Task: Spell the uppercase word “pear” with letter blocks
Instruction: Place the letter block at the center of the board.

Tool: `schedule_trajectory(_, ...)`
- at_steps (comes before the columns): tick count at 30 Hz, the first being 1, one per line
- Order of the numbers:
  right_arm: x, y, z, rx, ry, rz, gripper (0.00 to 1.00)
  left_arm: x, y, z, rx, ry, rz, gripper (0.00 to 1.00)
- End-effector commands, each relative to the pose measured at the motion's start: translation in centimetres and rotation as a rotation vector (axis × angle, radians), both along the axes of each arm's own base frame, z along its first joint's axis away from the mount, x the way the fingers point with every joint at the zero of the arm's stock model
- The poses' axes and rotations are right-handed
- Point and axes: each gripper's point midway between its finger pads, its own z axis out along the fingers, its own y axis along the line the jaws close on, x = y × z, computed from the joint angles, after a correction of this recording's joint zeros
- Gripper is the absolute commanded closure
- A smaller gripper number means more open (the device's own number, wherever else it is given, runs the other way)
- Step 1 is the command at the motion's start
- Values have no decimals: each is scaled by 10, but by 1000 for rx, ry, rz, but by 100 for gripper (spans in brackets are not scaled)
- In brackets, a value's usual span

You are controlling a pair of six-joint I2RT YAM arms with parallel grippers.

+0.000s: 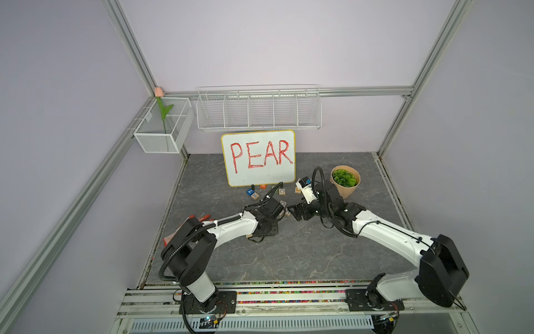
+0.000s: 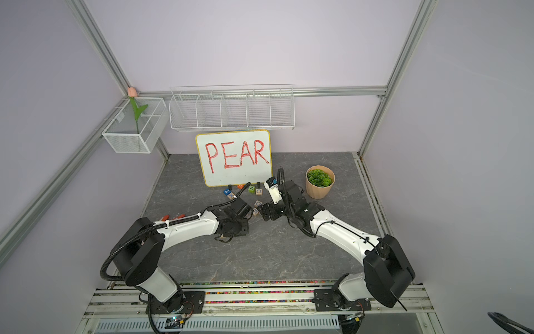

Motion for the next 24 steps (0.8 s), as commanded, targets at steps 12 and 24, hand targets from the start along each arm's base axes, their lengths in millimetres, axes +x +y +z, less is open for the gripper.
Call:
schedule_trajectory(12,1,0,-3,-29,-13,8,11,8,4,-7,86,3,-23,68)
schedule_trajectory(24,3,-4,-6,-49,-16,-6,11,-2,2,-7,83,31,-29,69)
